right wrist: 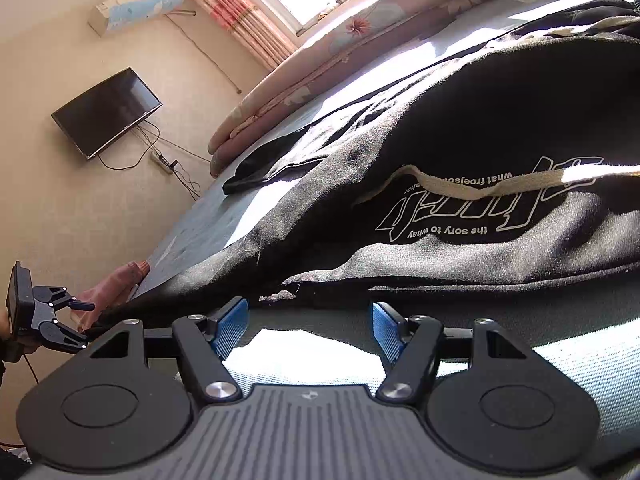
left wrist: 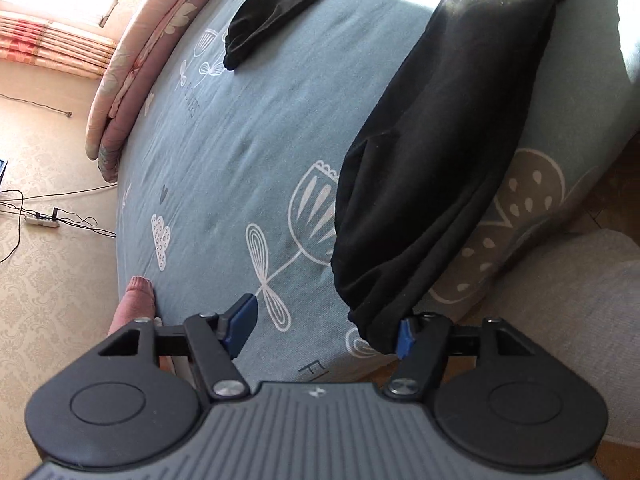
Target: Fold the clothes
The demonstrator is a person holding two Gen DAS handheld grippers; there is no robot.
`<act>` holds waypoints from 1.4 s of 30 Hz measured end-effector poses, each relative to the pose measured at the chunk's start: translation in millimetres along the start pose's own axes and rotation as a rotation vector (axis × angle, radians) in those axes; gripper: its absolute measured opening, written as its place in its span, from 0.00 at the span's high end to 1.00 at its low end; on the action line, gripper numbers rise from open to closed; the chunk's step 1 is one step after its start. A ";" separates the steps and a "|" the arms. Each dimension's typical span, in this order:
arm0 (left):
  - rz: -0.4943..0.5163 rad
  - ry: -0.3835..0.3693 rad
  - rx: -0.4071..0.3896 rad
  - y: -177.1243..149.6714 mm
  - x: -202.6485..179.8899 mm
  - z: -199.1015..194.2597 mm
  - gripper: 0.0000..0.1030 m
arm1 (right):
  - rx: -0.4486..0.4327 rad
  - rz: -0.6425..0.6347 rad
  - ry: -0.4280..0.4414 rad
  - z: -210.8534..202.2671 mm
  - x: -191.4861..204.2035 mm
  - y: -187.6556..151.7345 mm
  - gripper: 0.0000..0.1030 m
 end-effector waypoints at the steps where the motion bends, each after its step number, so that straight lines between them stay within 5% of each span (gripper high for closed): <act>1: 0.009 -0.018 0.000 -3.4 -2.0 -1.2 0.32 | 0.000 0.000 -0.001 -0.3 0.0 -0.2 0.31; 14: 0.185 -0.172 -0.025 -16.9 -57.6 0.5 0.32 | 0.004 0.013 -0.011 -0.8 0.1 -0.5 0.30; 18: 0.114 -0.352 -0.122 -19.8 -50.5 -22.1 0.31 | 0.001 0.023 -0.016 -2.3 -0.9 -0.5 0.30; 21: -0.050 -0.561 -0.252 -20.6 -32.3 -45.4 0.31 | -0.001 0.035 -0.014 -0.8 -1.3 0.7 0.30; 22: -0.110 -0.578 -0.292 -20.8 -22.9 -48.9 0.31 | -0.001 0.039 -0.012 -0.8 -1.7 1.0 0.30; 24: -0.244 -0.556 -0.340 -21.7 -1.8 -48.5 0.30 | -0.002 0.041 -0.013 -0.6 -1.6 1.0 0.30; 28: -0.597 -0.533 -0.252 -32.7 34.6 -8.4 0.34 | -0.001 0.039 -0.016 -0.4 -0.8 0.3 0.30; 31: -0.735 -0.536 -0.220 -41.5 38.4 26.8 0.35 | -0.002 0.042 -0.017 -0.3 -0.9 0.2 0.30; 37: -0.711 -0.534 -0.225 -41.2 19.0 59.1 0.36 | -0.003 0.054 -0.016 -0.2 -1.7 0.0 0.30; 42: -0.631 -0.459 -0.242 -37.4 2.1 61.5 0.31 | -0.009 0.062 -0.017 1.2 -1.6 0.5 0.30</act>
Point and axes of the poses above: each gripper's, at about its wrist camera, not at the fingertips, and z roughly the way its jaws point, x to its left, y to its top, the point moved 9 cm from there along z, roughly the way its jaws point, and after that the axes turned 8 degrees about x, right-handed, at the moved point
